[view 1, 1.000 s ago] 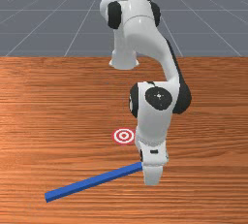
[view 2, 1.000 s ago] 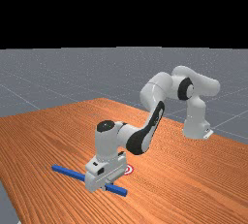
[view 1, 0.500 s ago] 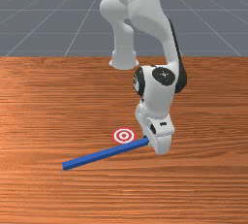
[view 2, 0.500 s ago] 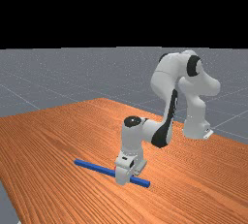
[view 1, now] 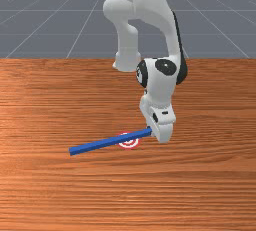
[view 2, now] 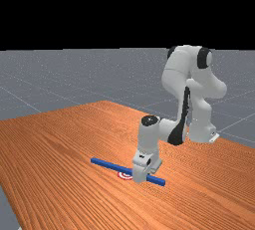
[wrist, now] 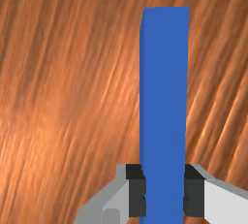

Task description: Pull the pivot to the target area

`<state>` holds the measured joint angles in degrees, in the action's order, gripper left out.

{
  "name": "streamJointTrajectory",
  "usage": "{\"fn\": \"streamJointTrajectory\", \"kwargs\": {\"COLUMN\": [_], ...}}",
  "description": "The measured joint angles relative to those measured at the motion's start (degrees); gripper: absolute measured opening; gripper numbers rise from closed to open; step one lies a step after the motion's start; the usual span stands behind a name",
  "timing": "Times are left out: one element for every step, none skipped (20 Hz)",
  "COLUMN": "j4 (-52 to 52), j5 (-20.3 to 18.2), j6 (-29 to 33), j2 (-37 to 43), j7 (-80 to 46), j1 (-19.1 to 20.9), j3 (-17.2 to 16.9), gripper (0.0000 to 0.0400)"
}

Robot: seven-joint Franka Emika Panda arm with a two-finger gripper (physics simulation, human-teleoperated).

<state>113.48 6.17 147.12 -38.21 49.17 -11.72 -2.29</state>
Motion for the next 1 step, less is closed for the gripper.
{"fn": "streamJointTrajectory", "kwargs": {"j4": [0.29], "j5": [0.38], "j6": [0.22], "j2": [0.14], "j7": [0.89], "j1": [0.11], "j3": [0.14], "gripper": [0.0096]}}
